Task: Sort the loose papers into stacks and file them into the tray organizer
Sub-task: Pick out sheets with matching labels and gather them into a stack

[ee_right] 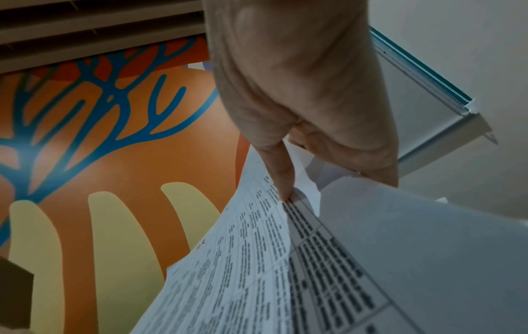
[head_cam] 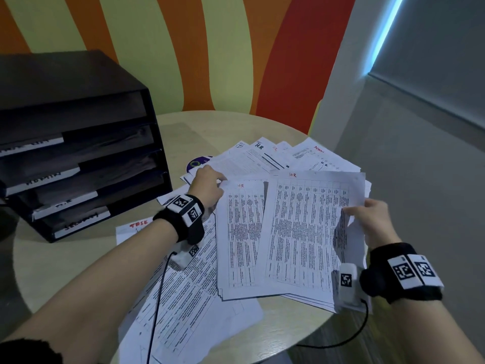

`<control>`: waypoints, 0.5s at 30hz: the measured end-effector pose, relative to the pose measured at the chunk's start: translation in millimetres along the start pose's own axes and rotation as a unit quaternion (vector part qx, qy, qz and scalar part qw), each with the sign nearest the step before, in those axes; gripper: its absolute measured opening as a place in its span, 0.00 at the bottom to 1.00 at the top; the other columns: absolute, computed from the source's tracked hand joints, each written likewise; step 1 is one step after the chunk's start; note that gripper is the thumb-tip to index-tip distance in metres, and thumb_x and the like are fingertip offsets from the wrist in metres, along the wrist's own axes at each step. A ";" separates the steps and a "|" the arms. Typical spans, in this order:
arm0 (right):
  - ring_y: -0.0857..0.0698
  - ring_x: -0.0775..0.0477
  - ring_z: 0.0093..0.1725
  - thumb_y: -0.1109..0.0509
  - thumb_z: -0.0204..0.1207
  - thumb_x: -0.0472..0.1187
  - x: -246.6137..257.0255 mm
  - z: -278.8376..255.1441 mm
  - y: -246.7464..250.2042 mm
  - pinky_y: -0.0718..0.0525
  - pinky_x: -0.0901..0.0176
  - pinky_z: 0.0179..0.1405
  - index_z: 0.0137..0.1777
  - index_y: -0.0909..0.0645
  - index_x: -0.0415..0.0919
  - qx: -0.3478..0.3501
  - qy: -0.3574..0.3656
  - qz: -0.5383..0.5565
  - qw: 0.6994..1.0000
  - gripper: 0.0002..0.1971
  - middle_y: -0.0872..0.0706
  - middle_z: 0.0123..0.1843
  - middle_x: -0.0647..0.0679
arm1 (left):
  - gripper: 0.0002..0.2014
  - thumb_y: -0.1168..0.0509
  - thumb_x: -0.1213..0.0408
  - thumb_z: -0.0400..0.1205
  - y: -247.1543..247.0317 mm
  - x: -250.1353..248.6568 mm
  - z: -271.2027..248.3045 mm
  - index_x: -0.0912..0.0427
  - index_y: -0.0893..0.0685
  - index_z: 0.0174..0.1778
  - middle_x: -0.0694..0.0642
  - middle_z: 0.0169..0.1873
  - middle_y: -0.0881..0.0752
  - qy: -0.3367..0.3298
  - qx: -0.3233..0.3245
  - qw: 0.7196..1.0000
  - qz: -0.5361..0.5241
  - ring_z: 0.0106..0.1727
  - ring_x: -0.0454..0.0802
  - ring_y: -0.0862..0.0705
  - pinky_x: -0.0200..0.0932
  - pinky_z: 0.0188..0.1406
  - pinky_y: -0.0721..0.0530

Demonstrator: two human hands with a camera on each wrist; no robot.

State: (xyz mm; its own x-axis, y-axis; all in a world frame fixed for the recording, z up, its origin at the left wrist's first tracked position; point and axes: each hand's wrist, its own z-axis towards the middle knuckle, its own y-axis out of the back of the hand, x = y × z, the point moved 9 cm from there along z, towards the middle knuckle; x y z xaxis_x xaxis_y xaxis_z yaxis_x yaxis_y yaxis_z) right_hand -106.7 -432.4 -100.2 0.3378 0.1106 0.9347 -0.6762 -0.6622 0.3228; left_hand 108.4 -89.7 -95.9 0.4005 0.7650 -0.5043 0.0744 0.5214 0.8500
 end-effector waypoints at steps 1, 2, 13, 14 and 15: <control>0.18 0.39 0.42 0.28 0.72 0.24 -0.2 -0.3 -1.4 0.21 0.49 0.40 0.43 0.16 0.33 0.004 -0.002 -0.003 1.000 0.05 0.15 0.44 0.34 | 0.13 0.29 0.72 0.74 0.9 -3.9 -1.8 0.62 0.09 0.54 0.64 0.53 0.16 -0.004 0.002 1.000 0.001 0.57 0.61 0.19 0.53 0.56 0.17; 0.17 0.39 0.41 0.29 0.73 0.24 -0.4 -0.2 -2.9 0.22 0.50 0.40 0.44 0.16 0.32 0.007 -0.003 -0.006 1.000 0.05 0.14 0.43 0.35 | 0.10 0.29 0.71 0.75 1.1 -6.4 -3.5 0.63 0.09 0.50 0.62 0.50 0.16 -0.003 0.003 1.000 -0.004 0.54 0.60 0.19 0.52 0.52 0.17; 0.12 0.34 0.52 0.28 0.75 0.27 13.8 -22.6 -40.4 0.17 0.37 0.58 0.50 0.14 0.31 0.129 -0.004 0.038 0.991 0.06 0.10 0.52 0.35 | 0.07 0.42 0.68 0.88 -20.9 -42.8 -42.0 0.64 0.19 0.49 0.45 0.25 0.15 0.080 0.174 0.902 -0.387 0.27 0.41 0.17 0.33 0.28 0.21; 0.12 0.33 0.54 0.28 0.75 0.28 14.3 -23.2 -43.7 0.18 0.35 0.60 0.53 0.14 0.30 0.132 -0.005 0.045 0.990 0.07 0.10 0.54 0.33 | 0.10 0.44 0.65 0.90 -19.5 -47.4 -42.2 0.64 0.18 0.52 0.46 0.29 0.12 0.080 0.171 0.888 -0.419 0.30 0.41 0.14 0.33 0.28 0.19; 0.12 0.33 0.55 0.28 0.76 0.29 15.7 -24.4 -46.6 0.18 0.34 0.61 0.54 0.14 0.30 0.134 -0.007 0.055 0.989 0.08 0.10 0.55 0.33 | 0.14 0.46 0.61 0.90 -15.5 -54.7 -44.6 0.63 0.17 0.56 0.49 0.36 0.10 0.076 0.171 0.875 -0.446 0.36 0.42 0.11 0.33 0.31 0.16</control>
State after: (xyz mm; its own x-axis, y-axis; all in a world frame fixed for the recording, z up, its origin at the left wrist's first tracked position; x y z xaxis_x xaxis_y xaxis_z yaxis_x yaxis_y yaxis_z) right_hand -85.9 -381.7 -96.9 0.2819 0.0189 0.9593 -0.5112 -0.8431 0.1668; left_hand 44.6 -122.8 -88.2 -0.0808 0.1659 -0.9828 0.5758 0.8127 0.0899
